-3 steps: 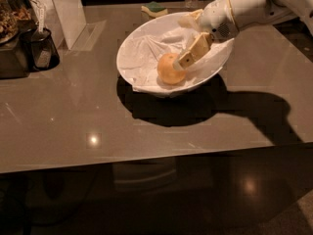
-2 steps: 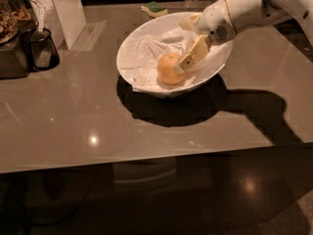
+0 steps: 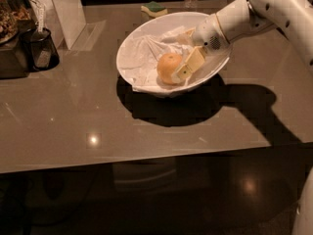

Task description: Pick orange from white bowl

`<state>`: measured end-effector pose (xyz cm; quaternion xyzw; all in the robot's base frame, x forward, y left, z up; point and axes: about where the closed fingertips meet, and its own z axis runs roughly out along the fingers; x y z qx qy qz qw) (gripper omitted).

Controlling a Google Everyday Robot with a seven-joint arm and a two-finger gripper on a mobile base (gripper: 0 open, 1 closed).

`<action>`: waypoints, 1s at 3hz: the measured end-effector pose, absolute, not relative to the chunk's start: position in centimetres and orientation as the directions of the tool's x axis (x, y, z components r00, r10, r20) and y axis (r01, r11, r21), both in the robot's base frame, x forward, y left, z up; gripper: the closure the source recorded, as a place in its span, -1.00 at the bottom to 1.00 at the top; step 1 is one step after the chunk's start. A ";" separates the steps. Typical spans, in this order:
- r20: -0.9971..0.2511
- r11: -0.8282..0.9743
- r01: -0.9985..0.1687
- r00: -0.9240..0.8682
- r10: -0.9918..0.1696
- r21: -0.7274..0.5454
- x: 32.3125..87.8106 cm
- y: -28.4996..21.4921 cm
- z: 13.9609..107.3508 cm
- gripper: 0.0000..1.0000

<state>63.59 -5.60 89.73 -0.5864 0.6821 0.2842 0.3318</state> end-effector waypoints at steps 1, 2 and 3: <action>-0.772 0.155 -0.987 -0.129 -0.622 0.040 63.6 -5.5 87.9 -0.61; -0.762 0.154 -0.984 -0.165 -0.626 0.087 63.4 -5.3 86.1 -0.16; -0.758 0.154 -0.983 -0.175 -0.628 0.098 63.3 -5.3 85.9 0.32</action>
Offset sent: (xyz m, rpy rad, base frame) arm -0.0056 -0.0008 -0.0546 -0.0283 0.1483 -0.0085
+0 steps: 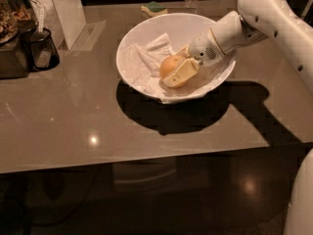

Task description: Pick orange from white bowl

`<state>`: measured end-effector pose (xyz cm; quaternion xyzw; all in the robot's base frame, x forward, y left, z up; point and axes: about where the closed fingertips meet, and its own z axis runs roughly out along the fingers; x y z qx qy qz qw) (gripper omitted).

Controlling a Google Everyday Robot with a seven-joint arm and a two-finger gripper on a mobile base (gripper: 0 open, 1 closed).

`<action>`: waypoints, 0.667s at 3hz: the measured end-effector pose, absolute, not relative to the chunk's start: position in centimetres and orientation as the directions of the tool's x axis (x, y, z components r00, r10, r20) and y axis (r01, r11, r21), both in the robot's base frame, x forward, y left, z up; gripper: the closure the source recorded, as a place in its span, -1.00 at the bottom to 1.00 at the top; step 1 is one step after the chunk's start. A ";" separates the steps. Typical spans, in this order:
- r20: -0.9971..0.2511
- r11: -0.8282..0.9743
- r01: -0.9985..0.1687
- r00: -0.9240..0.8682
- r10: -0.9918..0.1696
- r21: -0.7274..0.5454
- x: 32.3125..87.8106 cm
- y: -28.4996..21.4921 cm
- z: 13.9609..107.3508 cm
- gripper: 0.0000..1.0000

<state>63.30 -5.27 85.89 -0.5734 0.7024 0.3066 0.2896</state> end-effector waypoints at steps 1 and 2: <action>-0.758 0.157 -0.982 -0.178 -0.628 0.100 63.3 -5.2 85.9 0.77; -0.773 0.166 -0.985 -0.146 -0.617 0.053 63.2 -4.6 87.2 1.00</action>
Offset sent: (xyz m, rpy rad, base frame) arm -0.0036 0.0098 0.0401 0.0295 -0.1383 -0.0380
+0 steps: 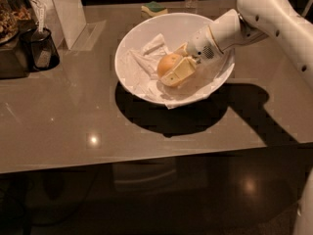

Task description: Pick orange from white bowl

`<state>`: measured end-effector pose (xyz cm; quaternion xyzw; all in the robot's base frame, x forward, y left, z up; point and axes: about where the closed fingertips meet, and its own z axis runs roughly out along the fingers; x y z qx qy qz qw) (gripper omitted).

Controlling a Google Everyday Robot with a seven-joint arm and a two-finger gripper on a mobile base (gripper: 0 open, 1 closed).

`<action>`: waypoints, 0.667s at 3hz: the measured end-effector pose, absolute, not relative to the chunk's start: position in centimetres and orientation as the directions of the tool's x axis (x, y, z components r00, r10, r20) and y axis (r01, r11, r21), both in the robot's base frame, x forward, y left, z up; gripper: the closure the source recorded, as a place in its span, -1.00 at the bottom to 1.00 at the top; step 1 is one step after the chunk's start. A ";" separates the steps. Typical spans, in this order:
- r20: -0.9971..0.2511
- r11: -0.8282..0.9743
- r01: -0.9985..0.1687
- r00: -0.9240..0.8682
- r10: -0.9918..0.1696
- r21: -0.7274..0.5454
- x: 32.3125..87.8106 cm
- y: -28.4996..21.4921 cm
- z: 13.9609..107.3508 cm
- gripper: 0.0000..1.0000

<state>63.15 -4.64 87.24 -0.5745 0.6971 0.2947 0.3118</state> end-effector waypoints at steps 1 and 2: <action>-0.813 0.165 -0.985 -0.061 -0.579 -0.043 62.5 -3.8 90.8 1.00; -0.822 0.165 -0.984 -0.044 -0.568 -0.061 62.4 -3.7 91.4 1.00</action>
Offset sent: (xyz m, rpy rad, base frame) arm -0.0271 0.0075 0.1216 0.2138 -0.3145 -0.0064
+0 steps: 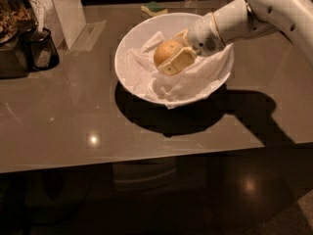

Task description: Pick orange from white bowl

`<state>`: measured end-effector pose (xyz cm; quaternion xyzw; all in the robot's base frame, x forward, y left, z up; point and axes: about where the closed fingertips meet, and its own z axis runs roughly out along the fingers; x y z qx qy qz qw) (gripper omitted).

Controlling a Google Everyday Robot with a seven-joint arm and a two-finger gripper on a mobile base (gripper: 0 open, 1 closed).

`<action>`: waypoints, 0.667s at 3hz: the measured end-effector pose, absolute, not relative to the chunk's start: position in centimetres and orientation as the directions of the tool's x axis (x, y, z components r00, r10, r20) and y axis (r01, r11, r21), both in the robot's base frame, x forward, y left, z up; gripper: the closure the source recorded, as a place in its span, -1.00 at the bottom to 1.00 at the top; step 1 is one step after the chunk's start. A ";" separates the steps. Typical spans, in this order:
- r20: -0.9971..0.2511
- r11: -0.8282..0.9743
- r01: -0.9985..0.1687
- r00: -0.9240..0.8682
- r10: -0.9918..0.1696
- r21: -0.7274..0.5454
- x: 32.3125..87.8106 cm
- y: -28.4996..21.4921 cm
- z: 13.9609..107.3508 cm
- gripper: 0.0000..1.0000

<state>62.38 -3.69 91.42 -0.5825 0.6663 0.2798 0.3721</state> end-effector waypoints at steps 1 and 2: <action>-0.864 0.189 -0.974 0.012 -0.504 -0.124 61.2 -4.2 94.8 1.00; -0.895 0.209 -0.965 0.049 -0.443 -0.157 60.1 -4.8 97.4 1.00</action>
Offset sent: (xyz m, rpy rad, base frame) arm -0.0377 -0.0276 0.0958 0.2346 -0.1915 -0.0567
